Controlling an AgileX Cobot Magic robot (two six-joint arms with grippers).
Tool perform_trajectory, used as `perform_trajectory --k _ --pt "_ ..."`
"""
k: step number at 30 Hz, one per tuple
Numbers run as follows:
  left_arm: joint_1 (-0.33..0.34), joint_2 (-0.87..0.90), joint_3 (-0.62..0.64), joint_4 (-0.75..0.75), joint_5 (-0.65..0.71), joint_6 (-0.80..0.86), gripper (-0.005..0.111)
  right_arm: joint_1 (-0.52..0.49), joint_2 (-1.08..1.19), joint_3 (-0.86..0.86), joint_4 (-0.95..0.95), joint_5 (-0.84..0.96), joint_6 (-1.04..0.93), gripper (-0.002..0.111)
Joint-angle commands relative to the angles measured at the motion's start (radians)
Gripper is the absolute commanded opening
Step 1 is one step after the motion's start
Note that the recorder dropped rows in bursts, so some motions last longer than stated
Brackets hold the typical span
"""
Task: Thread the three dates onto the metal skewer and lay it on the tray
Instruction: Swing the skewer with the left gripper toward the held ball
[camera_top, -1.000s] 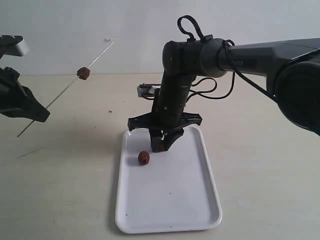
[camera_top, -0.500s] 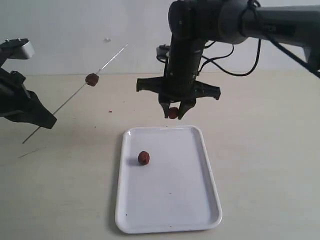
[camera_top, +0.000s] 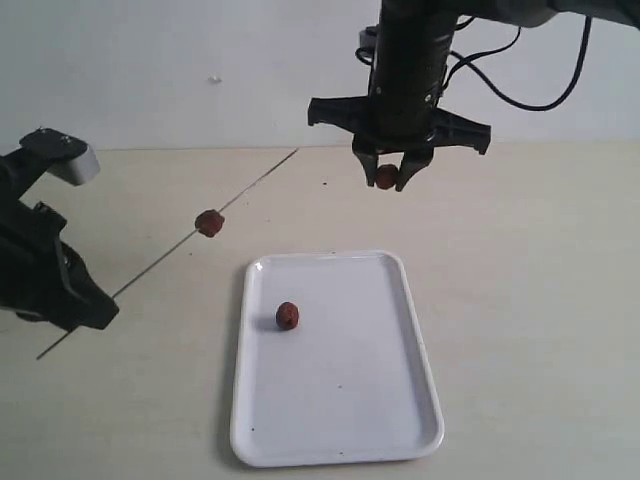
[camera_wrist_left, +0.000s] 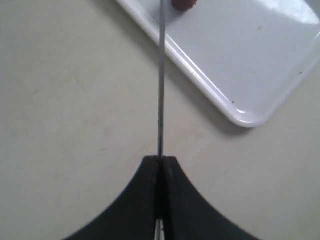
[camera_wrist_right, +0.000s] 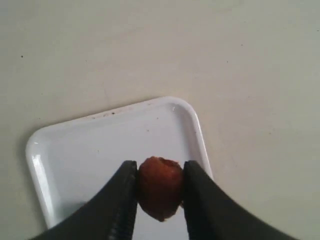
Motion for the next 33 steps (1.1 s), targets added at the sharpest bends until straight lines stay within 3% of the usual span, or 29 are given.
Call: perform_trajectory --k 1,5,10,12,19,24,33 --pt "-0.007 -0.07 0.07 0.004 -0.012 -0.046 0.0 -0.033 -0.039 -0.003 0.008 0.004 -0.008 0.031" --pt "-0.018 -0.12 0.1 0.004 -0.012 -0.066 0.0 -0.039 -0.05 -0.003 0.011 0.004 0.009 0.031" --pt "-0.165 -0.137 0.106 0.142 -0.005 -0.222 0.0 -0.039 -0.068 -0.003 0.031 0.004 0.053 0.031" --pt "-0.192 -0.137 0.106 0.135 0.001 -0.254 0.0 -0.039 -0.096 0.016 -0.015 0.004 0.063 0.031" --pt "-0.214 -0.137 0.106 0.046 0.092 -0.254 0.0 -0.039 -0.128 0.167 -0.138 0.004 0.085 0.031" --pt "-0.321 -0.137 0.106 -0.017 0.024 -0.249 0.0 -0.039 -0.128 0.224 -0.121 0.004 0.131 0.031" --pt "-0.418 -0.119 0.106 -0.074 -0.095 -0.299 0.0 -0.036 -0.128 0.226 0.013 0.004 0.168 0.031"
